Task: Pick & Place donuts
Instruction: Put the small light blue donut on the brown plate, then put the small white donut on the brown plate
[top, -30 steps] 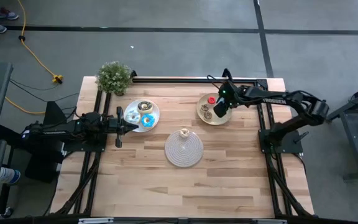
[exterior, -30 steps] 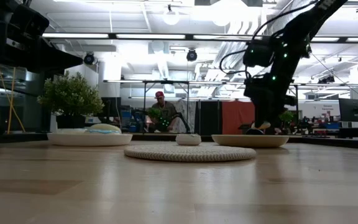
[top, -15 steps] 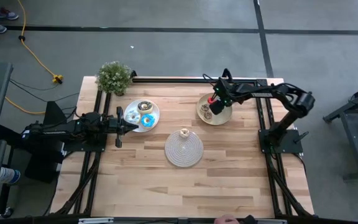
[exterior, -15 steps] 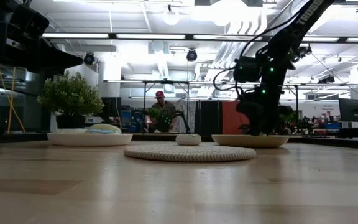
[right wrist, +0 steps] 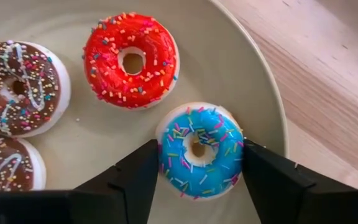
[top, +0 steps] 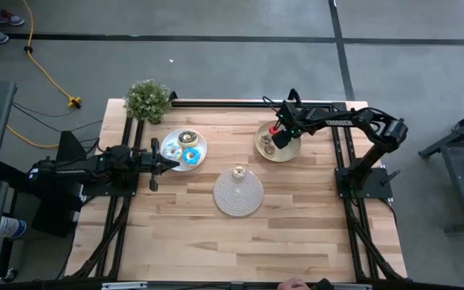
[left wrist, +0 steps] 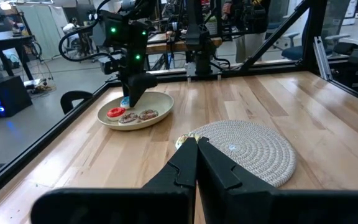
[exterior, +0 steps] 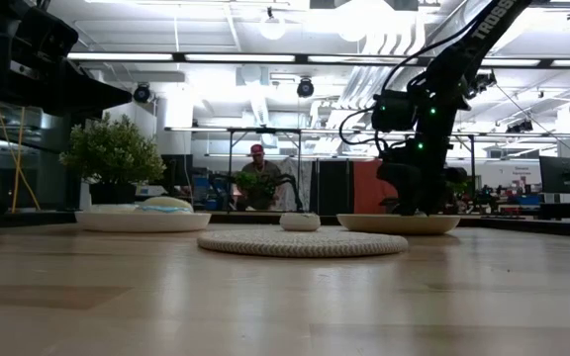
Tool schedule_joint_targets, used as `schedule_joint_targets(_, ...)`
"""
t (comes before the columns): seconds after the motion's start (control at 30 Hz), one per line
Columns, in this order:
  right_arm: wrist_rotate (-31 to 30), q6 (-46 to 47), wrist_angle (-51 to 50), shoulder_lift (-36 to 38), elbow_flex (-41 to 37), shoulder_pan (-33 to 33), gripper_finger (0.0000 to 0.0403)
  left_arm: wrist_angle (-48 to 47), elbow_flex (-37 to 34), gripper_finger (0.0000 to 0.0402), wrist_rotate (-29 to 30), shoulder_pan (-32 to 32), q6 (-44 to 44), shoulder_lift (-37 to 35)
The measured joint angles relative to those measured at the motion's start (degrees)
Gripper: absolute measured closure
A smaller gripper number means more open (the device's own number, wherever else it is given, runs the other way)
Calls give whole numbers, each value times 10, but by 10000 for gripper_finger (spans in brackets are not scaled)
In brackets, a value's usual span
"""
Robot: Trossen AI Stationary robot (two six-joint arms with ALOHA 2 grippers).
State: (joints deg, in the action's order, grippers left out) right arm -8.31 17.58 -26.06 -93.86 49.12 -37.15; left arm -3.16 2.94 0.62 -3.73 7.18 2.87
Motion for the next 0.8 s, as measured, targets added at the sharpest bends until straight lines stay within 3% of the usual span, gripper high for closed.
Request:
schedule_joint_targets(0.4,-1,3,-2,3,0,0,96,0,0,401,0,0,0,0)
schedule_joint_targets(0.8,19,-38,-11,90,0,4,89,0,0,401,0,0,0,0)
